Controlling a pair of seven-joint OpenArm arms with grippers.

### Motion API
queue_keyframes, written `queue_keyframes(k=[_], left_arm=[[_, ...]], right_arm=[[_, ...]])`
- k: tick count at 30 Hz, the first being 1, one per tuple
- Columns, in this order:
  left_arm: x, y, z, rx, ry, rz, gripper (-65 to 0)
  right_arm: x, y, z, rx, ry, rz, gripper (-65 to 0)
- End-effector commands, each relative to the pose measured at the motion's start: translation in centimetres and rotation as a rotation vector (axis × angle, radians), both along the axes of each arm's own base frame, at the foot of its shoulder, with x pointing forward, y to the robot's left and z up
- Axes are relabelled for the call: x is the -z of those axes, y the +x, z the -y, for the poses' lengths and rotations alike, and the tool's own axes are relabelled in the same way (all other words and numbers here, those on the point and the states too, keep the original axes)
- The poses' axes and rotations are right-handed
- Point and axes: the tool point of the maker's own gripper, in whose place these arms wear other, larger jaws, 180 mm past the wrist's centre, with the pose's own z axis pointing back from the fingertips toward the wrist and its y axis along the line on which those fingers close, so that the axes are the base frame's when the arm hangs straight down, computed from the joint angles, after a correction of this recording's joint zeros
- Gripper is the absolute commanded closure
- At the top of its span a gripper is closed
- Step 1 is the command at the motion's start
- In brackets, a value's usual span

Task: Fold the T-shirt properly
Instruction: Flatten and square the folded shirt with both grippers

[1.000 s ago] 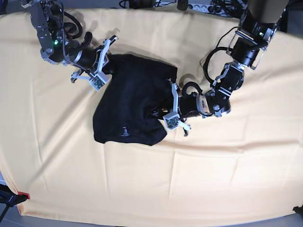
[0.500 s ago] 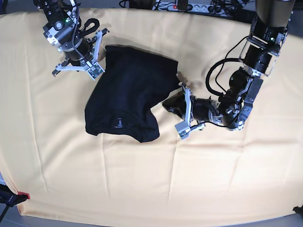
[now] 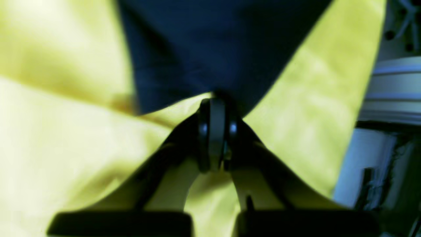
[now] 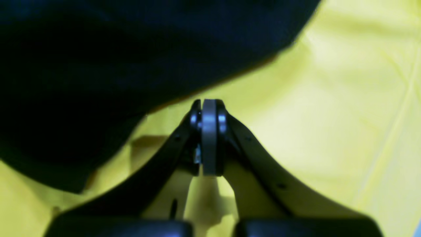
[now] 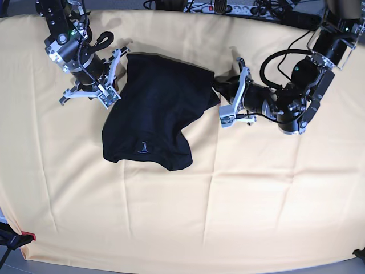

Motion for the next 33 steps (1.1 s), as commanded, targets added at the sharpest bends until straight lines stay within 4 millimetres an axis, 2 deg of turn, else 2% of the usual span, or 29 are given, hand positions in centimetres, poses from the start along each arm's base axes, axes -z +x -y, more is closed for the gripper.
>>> queue_keyframes(k=[1,3,6,11,14,16,19,21,23,25,30,33], left_arm=[[-0.2,0.1,-0.2,0.001,-0.002,0.020,0.0],[0.6,-0.6,0.4,-0.013,-0.016,0.023,0.0],[1.4,-2.5,2.2,-0.013,-0.063,-0.018,0.0],[1.3,-4.8,5.6,0.001,-0.147,-0.072,0.0],[0.9,-5.1,6.5,0.020,-0.161,-0.070,0.0],[0.7,-5.0,6.4,0.033,-0.149,-0.054,0.0],[0.8,-3.9,5.0,0.052,-0.077,-0.003,0.0],[0.4,-2.7,4.1,0.051,-0.050,0.032,0.0],[-0.5,-1.7,3.6,0.043,-0.058,0.060,0.0],[-1.7,-1.1,4.0,0.042,-0.099,0.072,0.0],[-3.9,-1.4,5.4,0.044,-0.209,0.046,0.0],[-5.0,-1.3,6.8,0.031,-0.285,0.046,0.0]], right_arm=[[-1.1,0.5,0.0,-0.004,0.002,0.044,0.0],[-1.2,0.6,0.1,-0.003,0.001,0.044,0.0],[-1.2,0.6,0.1,-0.002,-0.001,0.044,0.0],[-1.3,0.8,0.3,0.000,-0.015,0.054,0.0],[-1.2,0.8,0.6,0.006,-0.034,0.053,0.0],[-1.2,0.9,0.9,0.019,-0.043,0.058,0.0],[-1.5,1.4,1.8,0.068,-0.068,0.080,0.0],[-2.5,1.6,2.1,0.103,-0.068,0.108,0.0],[-4.5,1.4,1.1,0.085,-0.033,0.154,0.0],[-6.0,0.7,-0.1,0.045,0.003,0.183,0.0],[-4.6,-2.1,-3.0,-0.096,0.103,0.076,0.0],[-4.6,-2.2,-3.1,-0.109,0.097,0.077,0.0]])
